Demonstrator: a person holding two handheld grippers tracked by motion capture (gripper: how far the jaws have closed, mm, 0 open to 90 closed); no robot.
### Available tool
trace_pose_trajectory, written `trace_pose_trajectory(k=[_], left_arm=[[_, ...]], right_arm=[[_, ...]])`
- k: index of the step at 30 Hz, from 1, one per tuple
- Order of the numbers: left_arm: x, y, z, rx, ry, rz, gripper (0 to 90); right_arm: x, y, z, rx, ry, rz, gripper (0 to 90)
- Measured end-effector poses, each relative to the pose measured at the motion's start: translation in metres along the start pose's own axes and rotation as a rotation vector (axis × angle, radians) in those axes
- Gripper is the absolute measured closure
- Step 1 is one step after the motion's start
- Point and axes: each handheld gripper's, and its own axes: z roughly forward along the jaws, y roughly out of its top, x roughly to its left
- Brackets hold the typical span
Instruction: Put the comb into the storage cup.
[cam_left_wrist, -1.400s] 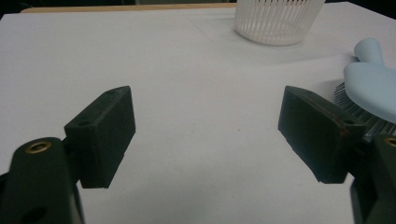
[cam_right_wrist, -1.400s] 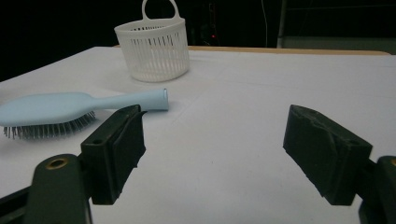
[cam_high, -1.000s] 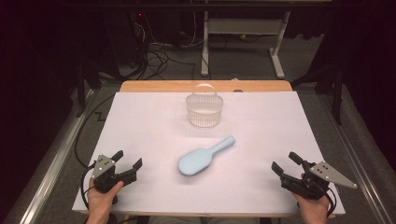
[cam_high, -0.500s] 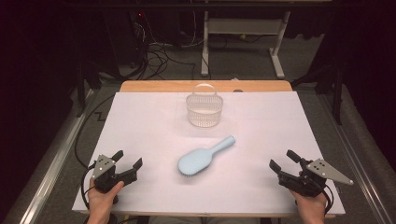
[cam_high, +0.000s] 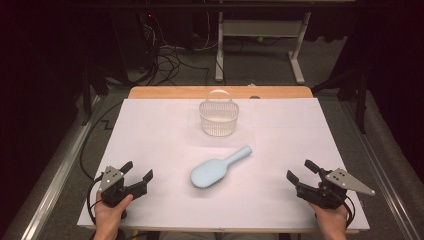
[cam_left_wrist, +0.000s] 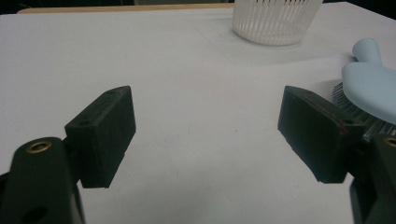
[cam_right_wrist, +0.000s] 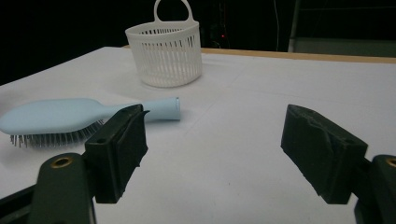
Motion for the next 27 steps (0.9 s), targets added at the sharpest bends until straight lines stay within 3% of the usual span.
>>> trace_pose_trajectory(k=[13,27], left_arm=[[0.0,0.0,0.0,0.0,-0.01,0.006,19.8],[0.001,0.0,-0.001,-0.006,-0.008,0.004,19.6]], right_arm=[[0.002,0.002,0.008,0.017,0.008,0.024,23.2],[0.008,0.012,0.018,0.024,0.04,-0.018,23.8]])
